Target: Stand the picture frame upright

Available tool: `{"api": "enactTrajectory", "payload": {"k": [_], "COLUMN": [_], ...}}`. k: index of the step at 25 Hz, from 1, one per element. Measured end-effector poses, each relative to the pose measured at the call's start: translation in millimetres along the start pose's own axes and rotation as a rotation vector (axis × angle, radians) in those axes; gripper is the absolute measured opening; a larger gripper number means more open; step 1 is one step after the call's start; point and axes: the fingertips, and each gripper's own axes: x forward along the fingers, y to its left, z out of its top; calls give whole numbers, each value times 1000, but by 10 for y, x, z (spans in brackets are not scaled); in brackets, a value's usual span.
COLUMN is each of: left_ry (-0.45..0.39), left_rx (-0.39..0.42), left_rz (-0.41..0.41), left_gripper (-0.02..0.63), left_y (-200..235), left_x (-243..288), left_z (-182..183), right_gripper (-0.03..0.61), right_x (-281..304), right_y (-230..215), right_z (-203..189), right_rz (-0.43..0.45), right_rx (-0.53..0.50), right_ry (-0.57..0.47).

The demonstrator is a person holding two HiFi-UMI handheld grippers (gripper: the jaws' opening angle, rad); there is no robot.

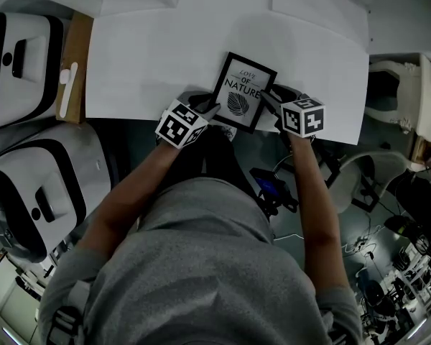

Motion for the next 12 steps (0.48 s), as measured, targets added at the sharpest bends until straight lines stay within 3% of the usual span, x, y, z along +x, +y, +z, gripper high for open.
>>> {"api": "enactTrajectory", "payload": {"k": [12], "left_ry": [26], "left_rx": [-41], "left_rz": [-49], "left_gripper": [124], "left_y": [-113], "left_x": [-70], "left_z": [-133], "right_gripper": [166], "right_x": [95], "right_y": [68], "right_z": [69], "right_rz": [13], "right_rx": [-52], "right_ry": [6]}}
